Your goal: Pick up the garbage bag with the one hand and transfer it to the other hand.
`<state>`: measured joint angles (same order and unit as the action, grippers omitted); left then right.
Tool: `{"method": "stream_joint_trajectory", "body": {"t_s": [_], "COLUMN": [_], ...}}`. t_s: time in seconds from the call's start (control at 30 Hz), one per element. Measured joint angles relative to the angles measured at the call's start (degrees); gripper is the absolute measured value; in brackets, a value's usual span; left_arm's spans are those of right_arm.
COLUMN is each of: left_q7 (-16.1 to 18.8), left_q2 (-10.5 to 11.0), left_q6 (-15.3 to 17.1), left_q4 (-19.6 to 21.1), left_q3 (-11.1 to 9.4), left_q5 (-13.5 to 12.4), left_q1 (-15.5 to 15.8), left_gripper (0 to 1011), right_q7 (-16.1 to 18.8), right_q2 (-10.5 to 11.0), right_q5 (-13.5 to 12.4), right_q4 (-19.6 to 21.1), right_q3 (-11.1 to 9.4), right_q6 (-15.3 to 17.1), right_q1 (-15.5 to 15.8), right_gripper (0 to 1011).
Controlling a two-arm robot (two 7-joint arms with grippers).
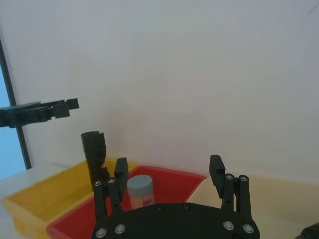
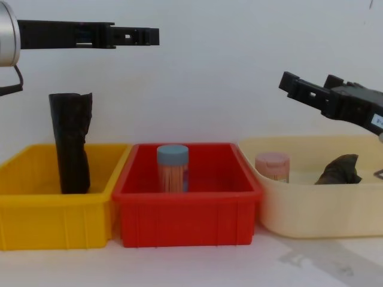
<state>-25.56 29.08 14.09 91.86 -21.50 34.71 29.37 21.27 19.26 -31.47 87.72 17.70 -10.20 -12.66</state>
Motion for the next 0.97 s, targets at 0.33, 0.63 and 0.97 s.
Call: {"method": "stream_joint_trajectory", "body": {"t_s": [0.33,0.63,0.97], "left_q7": [0.00,0.00,0.00], "left_q2": [0.00,0.00,0.00], "left_q6": [0.00,0.00,0.00], "left_q4": [0.00,0.00,0.00], "left_q3": [0.00,0.00,0.00], "left_q5": [0.00,0.00,0.00], "left_q1": [0.00,0.00,0.00], "left_gripper": [1001,1001,1002], "right_q7": [0.30,0.36,0.43], "right_q2": [-0.48,-0.59,-0.66], "right_q5": [0.56,0.67,0.74], "right_q4": [0.66,0.80,0.92], "right_q3": [0.14,0.18,0.21], "right_q6": [-2.73,-3.39,-3.85], "right_q1": [1.73,2.18,2.45], "right_gripper": [1004,1004,1004]}}
